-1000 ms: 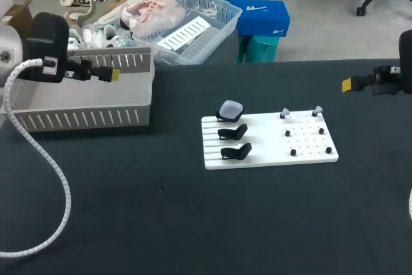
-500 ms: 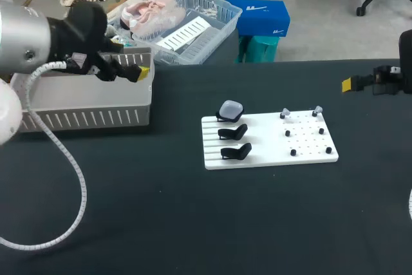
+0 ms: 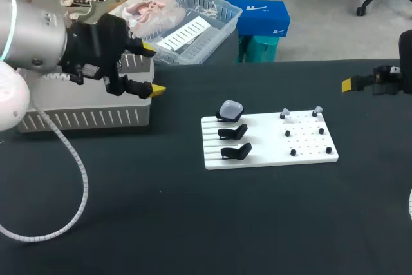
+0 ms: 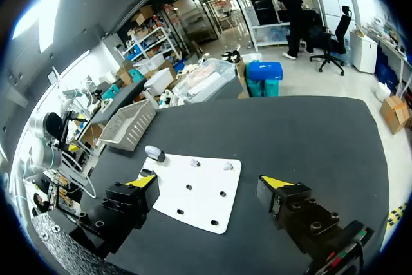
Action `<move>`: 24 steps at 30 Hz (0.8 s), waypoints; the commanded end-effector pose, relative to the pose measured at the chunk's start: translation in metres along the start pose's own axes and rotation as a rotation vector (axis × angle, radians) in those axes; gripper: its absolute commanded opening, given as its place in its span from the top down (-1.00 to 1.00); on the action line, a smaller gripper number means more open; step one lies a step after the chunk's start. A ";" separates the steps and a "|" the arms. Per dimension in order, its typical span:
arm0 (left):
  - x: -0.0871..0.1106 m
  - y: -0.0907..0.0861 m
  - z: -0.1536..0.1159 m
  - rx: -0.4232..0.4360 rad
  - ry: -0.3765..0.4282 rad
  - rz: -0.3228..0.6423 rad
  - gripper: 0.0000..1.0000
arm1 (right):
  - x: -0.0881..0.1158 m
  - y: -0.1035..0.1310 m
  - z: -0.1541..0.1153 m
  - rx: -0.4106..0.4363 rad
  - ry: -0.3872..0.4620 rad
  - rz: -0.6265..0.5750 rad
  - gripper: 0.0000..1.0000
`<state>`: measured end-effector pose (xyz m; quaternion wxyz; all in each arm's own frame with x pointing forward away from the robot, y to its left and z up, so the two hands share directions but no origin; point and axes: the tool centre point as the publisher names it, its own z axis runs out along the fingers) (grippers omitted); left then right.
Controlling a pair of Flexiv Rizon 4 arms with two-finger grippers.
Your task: Pick up each earbud case from the left stands, insert the matching earbuds, close the lid, and place the case in the box.
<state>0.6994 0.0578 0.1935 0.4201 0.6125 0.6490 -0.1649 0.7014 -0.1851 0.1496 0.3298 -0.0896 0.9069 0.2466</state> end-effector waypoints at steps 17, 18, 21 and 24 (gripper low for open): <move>0.010 0.000 0.086 0.214 -0.104 -0.097 -1.00 | 0.000 0.000 0.000 -0.001 0.000 -0.001 -1.00; 0.010 -0.001 0.090 0.215 -0.102 -0.096 -1.00 | 0.000 0.000 0.000 -0.001 0.000 -0.001 -1.00; 0.010 -0.005 0.100 0.215 -0.102 -0.101 -1.00 | 0.000 0.000 0.000 -0.001 0.000 -0.001 -1.00; 0.010 -0.010 0.113 0.222 -0.108 -0.109 -1.00 | 0.000 0.000 0.000 -0.001 0.000 -0.001 -1.00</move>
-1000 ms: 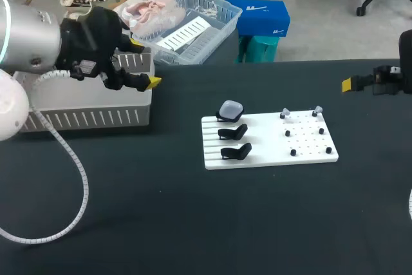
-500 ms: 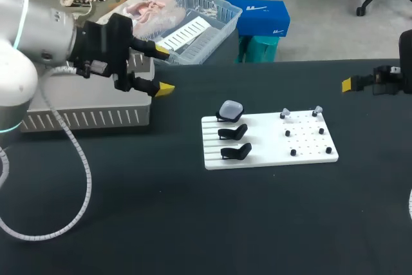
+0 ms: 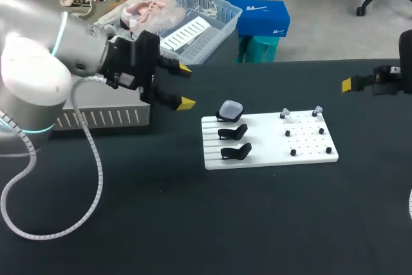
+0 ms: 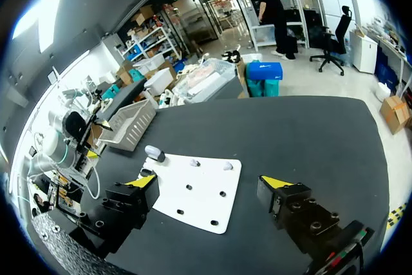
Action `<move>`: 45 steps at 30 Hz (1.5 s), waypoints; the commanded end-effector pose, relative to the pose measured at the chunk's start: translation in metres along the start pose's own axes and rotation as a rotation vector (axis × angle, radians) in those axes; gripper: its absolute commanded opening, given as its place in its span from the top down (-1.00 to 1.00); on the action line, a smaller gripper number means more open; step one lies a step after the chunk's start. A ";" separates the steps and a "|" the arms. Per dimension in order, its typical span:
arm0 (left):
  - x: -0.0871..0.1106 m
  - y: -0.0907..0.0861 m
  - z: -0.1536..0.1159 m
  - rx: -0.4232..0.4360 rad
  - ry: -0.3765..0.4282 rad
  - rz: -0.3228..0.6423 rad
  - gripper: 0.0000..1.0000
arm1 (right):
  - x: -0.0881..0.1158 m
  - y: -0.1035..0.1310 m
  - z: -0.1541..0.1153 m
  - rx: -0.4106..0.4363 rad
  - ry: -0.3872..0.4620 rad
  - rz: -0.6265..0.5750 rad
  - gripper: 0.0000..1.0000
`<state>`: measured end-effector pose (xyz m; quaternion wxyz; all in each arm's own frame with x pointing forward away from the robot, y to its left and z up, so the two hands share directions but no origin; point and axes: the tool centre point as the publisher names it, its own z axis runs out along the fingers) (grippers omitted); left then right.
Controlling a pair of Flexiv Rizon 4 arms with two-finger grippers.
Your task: Pick up each earbud case from the left stands, insert the matching earbuds, close the lid, and place the case in the box.
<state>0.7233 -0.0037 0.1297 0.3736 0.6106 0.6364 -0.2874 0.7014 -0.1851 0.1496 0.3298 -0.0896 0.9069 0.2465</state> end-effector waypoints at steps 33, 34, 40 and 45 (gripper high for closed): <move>0.005 -0.008 0.047 0.056 0.032 -0.039 -1.00 | 0.000 -0.001 0.000 -0.001 0.000 -0.001 -1.00; 0.005 -0.009 0.049 0.059 0.044 -0.029 -1.00 | 0.000 -0.001 0.000 -0.001 0.000 -0.001 -1.00; 0.005 -0.005 0.065 0.000 0.026 -0.007 -1.00 | 0.000 -0.001 0.000 -0.001 0.000 -0.001 -1.00; 0.011 -0.002 0.084 0.015 -0.007 -0.048 -1.00 | 0.000 -0.001 0.000 -0.001 0.000 -0.001 -1.00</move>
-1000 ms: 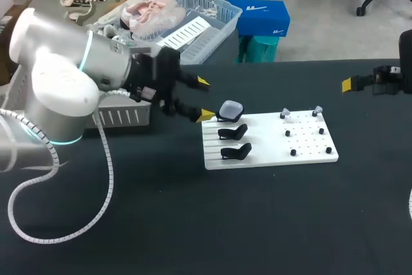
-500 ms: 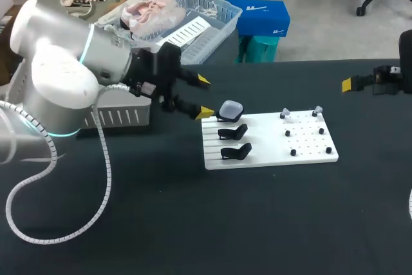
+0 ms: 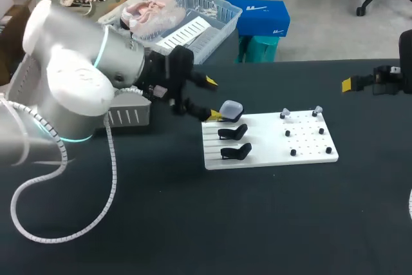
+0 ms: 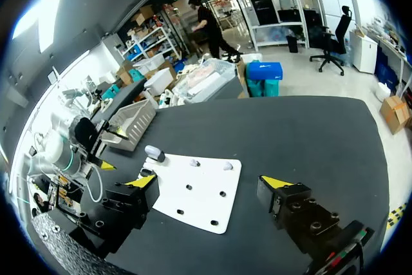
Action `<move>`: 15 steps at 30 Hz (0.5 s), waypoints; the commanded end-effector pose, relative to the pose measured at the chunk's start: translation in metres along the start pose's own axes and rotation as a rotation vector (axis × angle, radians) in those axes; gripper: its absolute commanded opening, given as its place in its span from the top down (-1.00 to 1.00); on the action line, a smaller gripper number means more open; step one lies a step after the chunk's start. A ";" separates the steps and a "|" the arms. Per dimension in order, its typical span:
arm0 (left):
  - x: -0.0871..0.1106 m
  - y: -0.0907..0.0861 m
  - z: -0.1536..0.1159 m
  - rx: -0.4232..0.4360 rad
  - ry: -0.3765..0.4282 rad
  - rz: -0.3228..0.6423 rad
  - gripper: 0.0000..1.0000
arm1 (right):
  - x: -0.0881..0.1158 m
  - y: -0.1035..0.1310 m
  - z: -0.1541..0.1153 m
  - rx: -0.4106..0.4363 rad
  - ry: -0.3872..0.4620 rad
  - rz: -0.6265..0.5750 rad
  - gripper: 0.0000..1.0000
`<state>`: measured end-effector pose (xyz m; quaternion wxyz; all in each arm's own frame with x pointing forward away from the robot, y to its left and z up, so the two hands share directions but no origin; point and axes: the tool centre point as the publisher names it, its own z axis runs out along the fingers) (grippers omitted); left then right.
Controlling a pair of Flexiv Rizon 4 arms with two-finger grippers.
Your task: Pick up each earbud case from the left stands, insert the matching earbuds, close the lid, and place the case in the box.
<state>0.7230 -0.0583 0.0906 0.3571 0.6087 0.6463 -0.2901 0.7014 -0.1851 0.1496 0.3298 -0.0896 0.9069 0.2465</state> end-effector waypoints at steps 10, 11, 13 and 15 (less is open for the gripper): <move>0.036 0.013 0.033 -0.019 -0.073 -0.119 -1.00 | 0.000 -0.001 0.000 -0.001 0.000 -0.001 -1.00; 0.038 0.014 0.033 -0.022 -0.074 -0.119 -1.00 | 0.000 -0.001 0.000 -0.001 0.000 -0.001 -1.00; 0.041 0.015 0.034 -0.027 -0.078 -0.123 -1.00 | 0.000 -0.001 0.000 -0.001 0.000 -0.001 -1.00; 0.044 0.016 0.034 -0.032 -0.075 -0.126 -1.00 | 0.000 -0.001 0.000 -0.001 0.000 -0.001 -1.00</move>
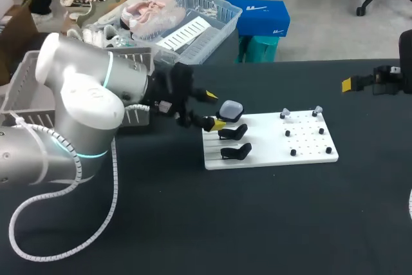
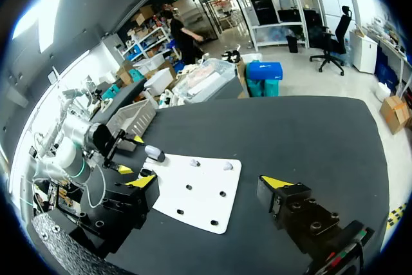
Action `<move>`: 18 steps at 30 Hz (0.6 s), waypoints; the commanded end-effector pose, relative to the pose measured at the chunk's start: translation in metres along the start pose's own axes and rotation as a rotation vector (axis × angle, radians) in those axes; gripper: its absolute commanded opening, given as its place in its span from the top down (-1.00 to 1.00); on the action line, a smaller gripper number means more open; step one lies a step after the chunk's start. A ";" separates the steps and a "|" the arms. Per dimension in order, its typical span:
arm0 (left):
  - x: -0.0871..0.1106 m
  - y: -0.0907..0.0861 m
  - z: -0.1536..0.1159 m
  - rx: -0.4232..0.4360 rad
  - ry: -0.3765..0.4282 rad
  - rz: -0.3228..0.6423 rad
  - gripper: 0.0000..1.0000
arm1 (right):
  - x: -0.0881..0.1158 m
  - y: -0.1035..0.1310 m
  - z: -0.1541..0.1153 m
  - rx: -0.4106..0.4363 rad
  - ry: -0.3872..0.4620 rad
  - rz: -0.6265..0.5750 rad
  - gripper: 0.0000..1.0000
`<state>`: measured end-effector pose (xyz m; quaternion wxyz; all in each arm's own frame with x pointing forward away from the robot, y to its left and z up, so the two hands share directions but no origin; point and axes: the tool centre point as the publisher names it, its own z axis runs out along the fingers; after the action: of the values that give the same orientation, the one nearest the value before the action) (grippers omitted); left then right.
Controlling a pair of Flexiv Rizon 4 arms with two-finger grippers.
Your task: Pick up each earbud case from the left stands, insert the matching earbuds, close the lid, and place the case in the box.
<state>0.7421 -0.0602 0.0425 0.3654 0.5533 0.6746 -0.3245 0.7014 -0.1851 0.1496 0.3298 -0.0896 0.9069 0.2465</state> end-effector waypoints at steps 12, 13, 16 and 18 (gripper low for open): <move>0.012 0.011 0.007 -0.011 -0.020 -0.025 -1.00 | 0.000 -0.001 0.000 -0.001 0.000 -0.001 -1.00; 0.012 0.012 0.008 -0.010 -0.021 -0.026 -1.00 | 0.000 -0.001 0.000 -0.001 0.000 -0.001 -1.00; 0.013 0.015 0.009 0.000 -0.018 -0.026 -1.00 | 0.000 -0.001 0.000 -0.001 0.000 -0.001 -1.00; 0.013 0.017 0.009 0.011 -0.018 -0.016 -0.99 | 0.000 -0.001 0.000 -0.001 0.000 -0.001 -1.00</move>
<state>0.7506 -0.0576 0.0285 0.3691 0.5429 0.6773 -0.3322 0.7014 -0.1851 0.1496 0.3298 -0.0896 0.9069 0.2465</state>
